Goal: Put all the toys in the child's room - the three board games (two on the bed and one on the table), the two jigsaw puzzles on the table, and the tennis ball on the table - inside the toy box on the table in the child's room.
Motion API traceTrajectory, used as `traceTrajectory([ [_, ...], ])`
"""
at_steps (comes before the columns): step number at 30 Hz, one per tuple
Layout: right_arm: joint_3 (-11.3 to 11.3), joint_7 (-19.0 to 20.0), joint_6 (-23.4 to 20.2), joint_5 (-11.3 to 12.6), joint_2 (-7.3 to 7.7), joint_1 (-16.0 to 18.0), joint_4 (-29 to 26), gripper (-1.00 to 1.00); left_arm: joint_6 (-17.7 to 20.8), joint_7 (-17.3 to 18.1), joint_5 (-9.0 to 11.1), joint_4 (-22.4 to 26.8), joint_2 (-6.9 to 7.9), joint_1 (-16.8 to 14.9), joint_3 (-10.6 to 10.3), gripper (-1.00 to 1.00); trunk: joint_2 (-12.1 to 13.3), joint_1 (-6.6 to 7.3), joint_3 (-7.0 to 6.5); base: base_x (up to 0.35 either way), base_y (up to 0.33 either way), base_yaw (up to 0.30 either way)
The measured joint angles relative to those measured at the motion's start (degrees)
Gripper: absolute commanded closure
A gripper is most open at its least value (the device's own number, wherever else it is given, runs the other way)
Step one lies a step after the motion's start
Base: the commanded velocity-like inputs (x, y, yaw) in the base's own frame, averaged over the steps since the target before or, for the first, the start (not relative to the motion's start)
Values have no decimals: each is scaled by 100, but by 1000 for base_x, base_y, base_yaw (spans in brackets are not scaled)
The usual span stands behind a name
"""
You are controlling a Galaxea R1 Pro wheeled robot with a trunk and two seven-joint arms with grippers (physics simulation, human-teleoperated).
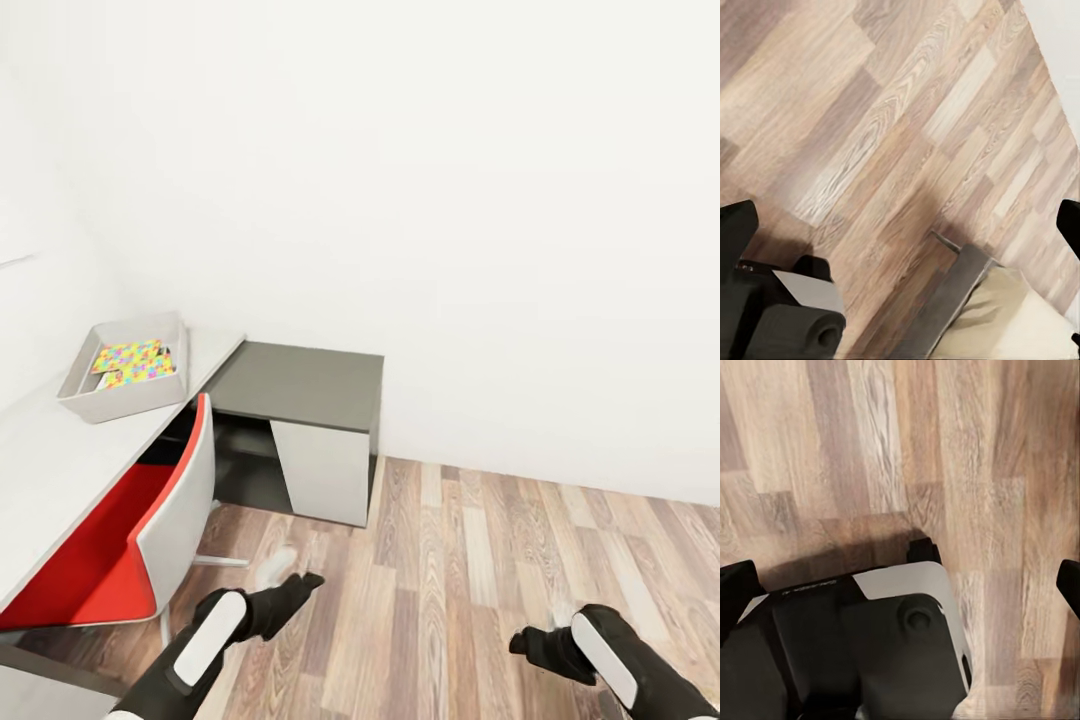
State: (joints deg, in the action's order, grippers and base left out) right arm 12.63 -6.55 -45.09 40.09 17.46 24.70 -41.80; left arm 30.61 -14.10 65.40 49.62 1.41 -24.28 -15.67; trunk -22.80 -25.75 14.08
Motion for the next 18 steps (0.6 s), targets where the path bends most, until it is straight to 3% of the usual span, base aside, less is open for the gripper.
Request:
traceTrajectory([
  [5, 436, -1, 312, -275, -218, -34, 409, -100, -191, 172, -304, -977, 184, 41, 6, -100, 0, 0, -45, 0, 0, -136],
  [8, 667, -3, 486, -389, -378, -75, 619, -100, -531, 271, -446, -1616, 333, 57, 23, -100, 0, 0, -73, 0, 0, -131],
  [12, 854, -3, 1018, -517, -582, -211, 955, -100, -1262, 590, -548, -2635, 463, 75, 30, -100, 0, 0, -108, 0, 0, -120],
  [18, 964, -6, 1387, -718, -750, -305, 1235, -100, -1691, 975, -587, -3368, 638, 140, 9, -100, -1, 0, -152, 0, 0, -59],
])
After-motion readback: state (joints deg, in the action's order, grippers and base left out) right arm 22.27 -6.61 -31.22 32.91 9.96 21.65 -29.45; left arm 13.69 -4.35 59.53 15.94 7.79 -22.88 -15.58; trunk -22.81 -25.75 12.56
